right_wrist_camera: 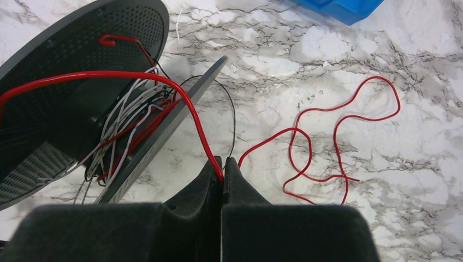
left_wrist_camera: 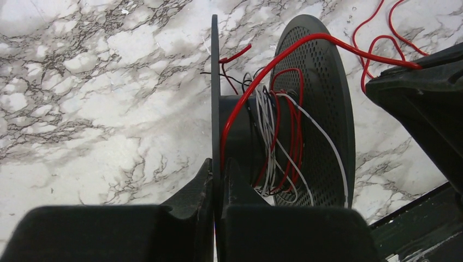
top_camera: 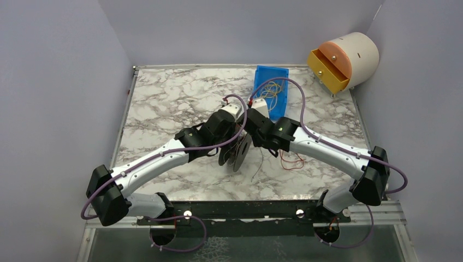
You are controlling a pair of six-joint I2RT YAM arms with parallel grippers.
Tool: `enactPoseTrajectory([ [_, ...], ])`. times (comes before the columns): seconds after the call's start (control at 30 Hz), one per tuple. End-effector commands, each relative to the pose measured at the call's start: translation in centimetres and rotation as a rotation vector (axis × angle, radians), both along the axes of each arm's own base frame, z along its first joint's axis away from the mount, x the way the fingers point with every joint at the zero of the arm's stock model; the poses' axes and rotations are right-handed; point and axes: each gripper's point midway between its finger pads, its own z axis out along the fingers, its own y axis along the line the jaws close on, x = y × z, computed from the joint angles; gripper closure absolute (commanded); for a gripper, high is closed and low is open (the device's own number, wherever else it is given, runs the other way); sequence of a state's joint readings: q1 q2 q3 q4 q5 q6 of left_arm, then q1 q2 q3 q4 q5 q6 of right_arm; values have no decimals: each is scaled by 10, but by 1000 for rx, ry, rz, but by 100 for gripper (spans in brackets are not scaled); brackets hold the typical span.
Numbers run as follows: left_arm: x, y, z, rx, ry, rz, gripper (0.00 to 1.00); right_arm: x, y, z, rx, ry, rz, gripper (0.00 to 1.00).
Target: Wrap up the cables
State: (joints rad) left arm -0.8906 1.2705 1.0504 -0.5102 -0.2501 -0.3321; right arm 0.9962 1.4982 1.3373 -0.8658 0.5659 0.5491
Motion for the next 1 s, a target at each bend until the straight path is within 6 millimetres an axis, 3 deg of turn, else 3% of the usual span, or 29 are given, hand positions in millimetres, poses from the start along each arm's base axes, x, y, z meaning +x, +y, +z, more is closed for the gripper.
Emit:
enactPoseTrajectory([
  [0.0,-1,-2,2,-17,-9,-22,100,11,3,12,-4,-75,-27,99],
  [0.3,-6,4,18,-31,-43,-50,100,21,-7,15,-56,-138,-69,99],
  [0.53,-17,5,31,-55,-67,-119,100,28,-14,12,-57,-183,-97,80],
  [0.97,-37,9,58,-109,-80,-198,100,41,-28,-9,103,-198,-129,66],
])
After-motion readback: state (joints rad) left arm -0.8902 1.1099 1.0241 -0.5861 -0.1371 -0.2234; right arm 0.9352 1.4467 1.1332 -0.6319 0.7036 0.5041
